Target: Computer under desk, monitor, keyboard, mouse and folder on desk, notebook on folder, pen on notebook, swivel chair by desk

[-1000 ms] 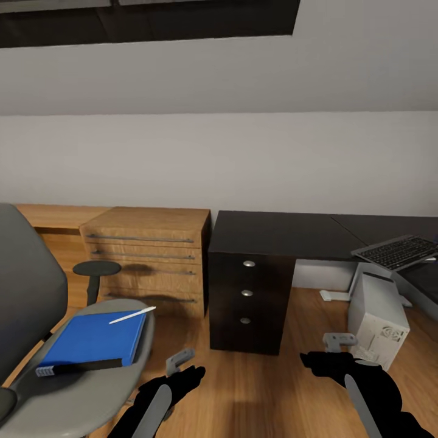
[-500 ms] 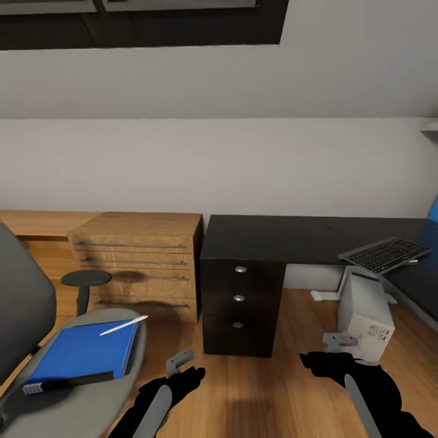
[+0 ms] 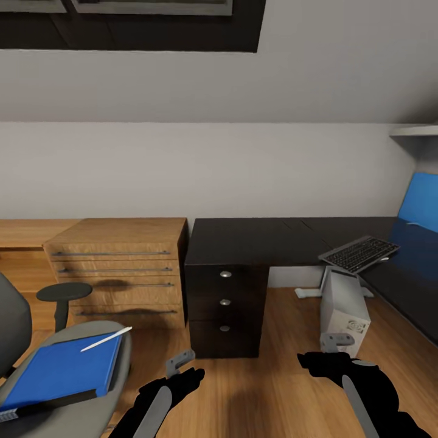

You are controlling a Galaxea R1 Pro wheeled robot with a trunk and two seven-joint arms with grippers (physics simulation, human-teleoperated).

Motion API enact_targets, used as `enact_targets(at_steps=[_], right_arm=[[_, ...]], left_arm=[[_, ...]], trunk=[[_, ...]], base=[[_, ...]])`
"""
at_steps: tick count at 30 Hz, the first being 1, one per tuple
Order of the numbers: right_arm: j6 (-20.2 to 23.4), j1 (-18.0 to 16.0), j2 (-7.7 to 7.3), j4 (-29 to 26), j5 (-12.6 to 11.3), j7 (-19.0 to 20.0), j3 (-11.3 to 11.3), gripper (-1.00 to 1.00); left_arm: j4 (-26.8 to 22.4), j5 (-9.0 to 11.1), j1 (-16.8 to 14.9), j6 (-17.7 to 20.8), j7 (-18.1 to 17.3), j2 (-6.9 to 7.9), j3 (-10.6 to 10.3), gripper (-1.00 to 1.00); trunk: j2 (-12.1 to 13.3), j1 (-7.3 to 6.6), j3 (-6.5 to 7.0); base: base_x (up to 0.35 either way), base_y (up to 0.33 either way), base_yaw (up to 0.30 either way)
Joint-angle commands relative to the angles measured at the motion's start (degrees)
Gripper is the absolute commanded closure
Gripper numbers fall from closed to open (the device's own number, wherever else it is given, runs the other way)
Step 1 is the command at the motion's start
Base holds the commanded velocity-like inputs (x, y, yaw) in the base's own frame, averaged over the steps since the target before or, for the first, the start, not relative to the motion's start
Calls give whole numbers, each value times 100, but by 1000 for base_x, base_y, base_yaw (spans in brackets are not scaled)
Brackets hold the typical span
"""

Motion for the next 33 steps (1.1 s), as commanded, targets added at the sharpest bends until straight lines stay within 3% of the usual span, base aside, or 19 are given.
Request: enact_targets(at_steps=[1,33], right_arm=[[26,-3,-5,-5,-45,-39,12,-100],[22,-55,-2,-5,-43,-48,12,-100]], left_arm=[[-8,60,-5,8,56,2,-10,-100],[87,90,53,-25,107,107,81,-100]], trunk=[[39,-23,12],[1322,-726,586]], base=[[0,0,-15],[0,0,-9]])
